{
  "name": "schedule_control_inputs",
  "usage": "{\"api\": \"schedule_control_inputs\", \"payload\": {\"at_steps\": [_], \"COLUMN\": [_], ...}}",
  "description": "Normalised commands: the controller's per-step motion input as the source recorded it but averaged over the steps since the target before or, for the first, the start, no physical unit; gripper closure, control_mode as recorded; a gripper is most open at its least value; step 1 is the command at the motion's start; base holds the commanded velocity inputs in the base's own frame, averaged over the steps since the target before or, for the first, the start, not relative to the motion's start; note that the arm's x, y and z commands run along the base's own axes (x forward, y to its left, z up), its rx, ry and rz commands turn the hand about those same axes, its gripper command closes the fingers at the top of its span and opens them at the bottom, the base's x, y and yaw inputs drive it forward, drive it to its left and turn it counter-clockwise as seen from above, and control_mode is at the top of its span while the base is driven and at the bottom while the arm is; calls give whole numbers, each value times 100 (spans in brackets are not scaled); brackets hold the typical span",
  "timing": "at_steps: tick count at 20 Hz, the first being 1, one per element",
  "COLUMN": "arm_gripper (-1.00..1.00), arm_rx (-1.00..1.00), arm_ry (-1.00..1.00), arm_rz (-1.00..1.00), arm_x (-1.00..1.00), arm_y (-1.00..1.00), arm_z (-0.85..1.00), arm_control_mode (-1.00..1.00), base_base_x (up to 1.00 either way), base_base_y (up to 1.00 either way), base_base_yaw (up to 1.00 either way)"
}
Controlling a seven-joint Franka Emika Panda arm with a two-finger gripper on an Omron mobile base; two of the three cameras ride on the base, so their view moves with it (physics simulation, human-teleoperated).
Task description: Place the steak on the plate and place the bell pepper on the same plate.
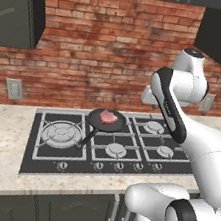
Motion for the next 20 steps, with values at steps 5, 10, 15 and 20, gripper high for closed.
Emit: {"api": "schedule_control_inputs", "payload": {"at_steps": [5, 10, 15, 20], "arm_gripper": [-100, -100, -100, -100], "arm_rx": [0, 0, 0, 0], "arm_ry": [-2, -1, 0, -1], "arm_rz": [0, 0, 0, 0], "arm_x": [-2, -24, -37, -3], "arm_y": [0, 0, -2, 36], "arm_z": [0, 0, 0, -5], "arm_control_mode": [-100, -100, -100, -100], "base_base_x": [0, 0, 0, 0], "base_base_y": [0, 0, 0, 0], "base_base_yaw": [0, 0, 0, 0]}}
